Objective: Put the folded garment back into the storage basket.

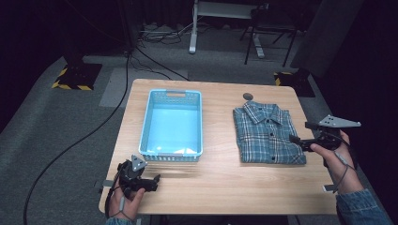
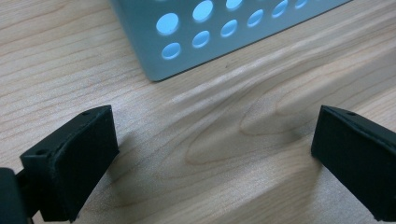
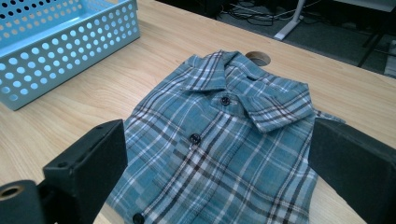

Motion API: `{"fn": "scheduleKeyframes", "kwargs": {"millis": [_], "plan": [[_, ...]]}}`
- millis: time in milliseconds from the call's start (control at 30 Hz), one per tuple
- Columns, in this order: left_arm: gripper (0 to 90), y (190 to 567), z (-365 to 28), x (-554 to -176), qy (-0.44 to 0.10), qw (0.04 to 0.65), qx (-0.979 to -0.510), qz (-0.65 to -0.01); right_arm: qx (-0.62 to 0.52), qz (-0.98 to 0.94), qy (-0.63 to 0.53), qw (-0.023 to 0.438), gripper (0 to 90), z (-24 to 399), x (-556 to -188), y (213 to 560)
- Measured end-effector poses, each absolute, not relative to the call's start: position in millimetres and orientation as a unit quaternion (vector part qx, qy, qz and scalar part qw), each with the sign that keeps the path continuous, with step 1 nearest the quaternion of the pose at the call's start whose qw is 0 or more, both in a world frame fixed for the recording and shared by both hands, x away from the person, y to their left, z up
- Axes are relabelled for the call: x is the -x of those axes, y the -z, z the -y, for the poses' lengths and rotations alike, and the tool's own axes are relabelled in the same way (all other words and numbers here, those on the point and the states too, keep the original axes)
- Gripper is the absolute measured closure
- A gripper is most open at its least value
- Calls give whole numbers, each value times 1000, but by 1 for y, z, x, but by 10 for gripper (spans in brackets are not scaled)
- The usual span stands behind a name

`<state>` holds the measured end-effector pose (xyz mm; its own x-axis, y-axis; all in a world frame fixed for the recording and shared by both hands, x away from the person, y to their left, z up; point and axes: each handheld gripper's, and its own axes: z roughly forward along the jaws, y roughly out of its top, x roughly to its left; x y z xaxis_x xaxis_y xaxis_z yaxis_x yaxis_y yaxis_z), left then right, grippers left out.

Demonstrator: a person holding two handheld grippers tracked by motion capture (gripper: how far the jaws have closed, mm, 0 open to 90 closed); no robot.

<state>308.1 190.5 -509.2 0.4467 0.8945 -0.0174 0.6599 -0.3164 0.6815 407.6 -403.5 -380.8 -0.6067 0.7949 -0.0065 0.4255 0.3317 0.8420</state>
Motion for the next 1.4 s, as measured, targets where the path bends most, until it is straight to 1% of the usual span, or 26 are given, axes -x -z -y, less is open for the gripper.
{"fn": "scheduleKeyframes", "kwargs": {"millis": [533, 633, 900, 1167, 1333, 1400], "plan": [[4, 509, -191, -308, -186, 315, -790, -492, -380, -791, -426, 220, 48, 389, -427, 382], [4, 509, -191, -308, -186, 316, -790, -492, -368, -800, -421, 219, 76, 386, -431, 385], [4, 509, -191, -308, -186, 316, -790, -492, -361, -802, -420, 223, 76, 377, -442, 390], [4, 509, -191, -308, -186, 316, -790, -492, -356, -810, -413, 214, 84, 369, -453, 401], [4, 509, -191, -308, -186, 316, -790, -492, -362, -813, -409, 202, 86, 362, -460, 413], [4, 509, -191, -308, -186, 316, -790, -492, -363, -811, -411, 204, 91, 360, -462, 417]]}}
